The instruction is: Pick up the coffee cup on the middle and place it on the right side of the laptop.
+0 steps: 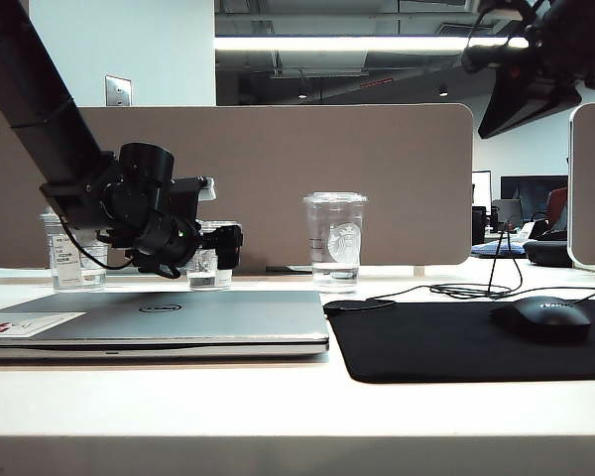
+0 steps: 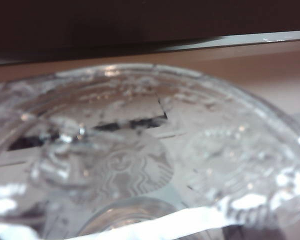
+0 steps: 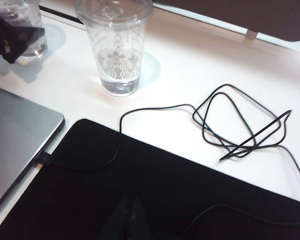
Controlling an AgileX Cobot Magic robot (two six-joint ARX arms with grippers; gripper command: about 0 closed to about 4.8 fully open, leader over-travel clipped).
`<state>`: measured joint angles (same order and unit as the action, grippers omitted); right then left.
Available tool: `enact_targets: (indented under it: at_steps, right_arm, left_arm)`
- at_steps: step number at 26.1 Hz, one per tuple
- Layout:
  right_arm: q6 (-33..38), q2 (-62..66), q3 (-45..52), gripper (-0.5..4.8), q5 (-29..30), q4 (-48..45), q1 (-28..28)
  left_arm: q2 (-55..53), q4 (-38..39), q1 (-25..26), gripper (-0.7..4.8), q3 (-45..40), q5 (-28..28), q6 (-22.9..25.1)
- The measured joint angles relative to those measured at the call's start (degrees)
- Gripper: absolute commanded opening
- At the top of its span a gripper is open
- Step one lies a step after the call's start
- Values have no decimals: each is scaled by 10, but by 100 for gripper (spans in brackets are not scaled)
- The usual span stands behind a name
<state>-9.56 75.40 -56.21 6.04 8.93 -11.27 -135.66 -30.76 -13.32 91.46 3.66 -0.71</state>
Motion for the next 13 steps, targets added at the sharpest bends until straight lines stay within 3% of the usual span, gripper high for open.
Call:
enact_targets:
  at_steps: [13]
  right_arm:
    - [0, 9, 0, -6, 0, 0, 0]
  left_arm:
    - [-19, -35, 0, 479, 0, 24, 11]
